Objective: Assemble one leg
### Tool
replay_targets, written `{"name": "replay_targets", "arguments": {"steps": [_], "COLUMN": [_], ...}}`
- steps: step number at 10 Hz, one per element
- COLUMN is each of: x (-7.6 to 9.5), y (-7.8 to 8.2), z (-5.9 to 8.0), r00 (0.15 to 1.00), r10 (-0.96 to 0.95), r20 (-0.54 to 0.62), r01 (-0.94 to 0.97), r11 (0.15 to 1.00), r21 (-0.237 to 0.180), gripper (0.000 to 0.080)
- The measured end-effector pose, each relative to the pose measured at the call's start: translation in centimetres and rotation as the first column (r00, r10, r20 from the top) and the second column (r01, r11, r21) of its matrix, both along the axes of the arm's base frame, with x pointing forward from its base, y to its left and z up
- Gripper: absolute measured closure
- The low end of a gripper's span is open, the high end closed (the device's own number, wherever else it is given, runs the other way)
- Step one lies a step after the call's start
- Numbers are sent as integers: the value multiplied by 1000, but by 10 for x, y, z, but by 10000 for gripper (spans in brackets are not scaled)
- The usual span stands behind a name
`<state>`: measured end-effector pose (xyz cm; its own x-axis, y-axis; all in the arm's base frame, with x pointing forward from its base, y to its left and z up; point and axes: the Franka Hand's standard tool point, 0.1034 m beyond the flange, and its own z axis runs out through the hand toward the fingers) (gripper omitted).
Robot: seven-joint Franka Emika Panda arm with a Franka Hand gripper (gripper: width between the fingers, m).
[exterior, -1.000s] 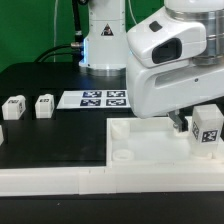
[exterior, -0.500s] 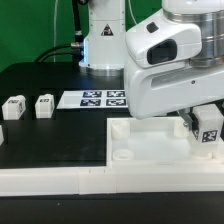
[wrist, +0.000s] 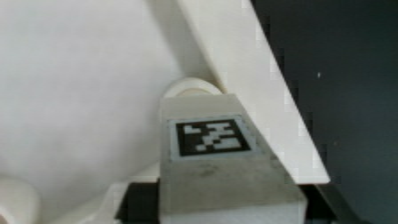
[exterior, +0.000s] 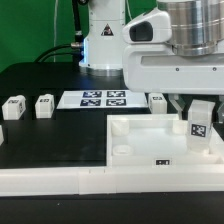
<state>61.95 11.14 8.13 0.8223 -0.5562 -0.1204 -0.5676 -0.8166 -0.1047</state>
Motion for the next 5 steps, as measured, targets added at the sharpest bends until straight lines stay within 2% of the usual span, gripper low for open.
{"name": "replay_targets", "arguments": {"steps": [3, 5], "x": [8, 13], "y": [-3, -2], "z": [0, 0], "r00": [941, 828], "r10": [-336, -560], "r20": [29, 27], "r01": [337, 561], "r11": [941, 828], "r21": [-18, -5], "gripper": [493, 493]}}
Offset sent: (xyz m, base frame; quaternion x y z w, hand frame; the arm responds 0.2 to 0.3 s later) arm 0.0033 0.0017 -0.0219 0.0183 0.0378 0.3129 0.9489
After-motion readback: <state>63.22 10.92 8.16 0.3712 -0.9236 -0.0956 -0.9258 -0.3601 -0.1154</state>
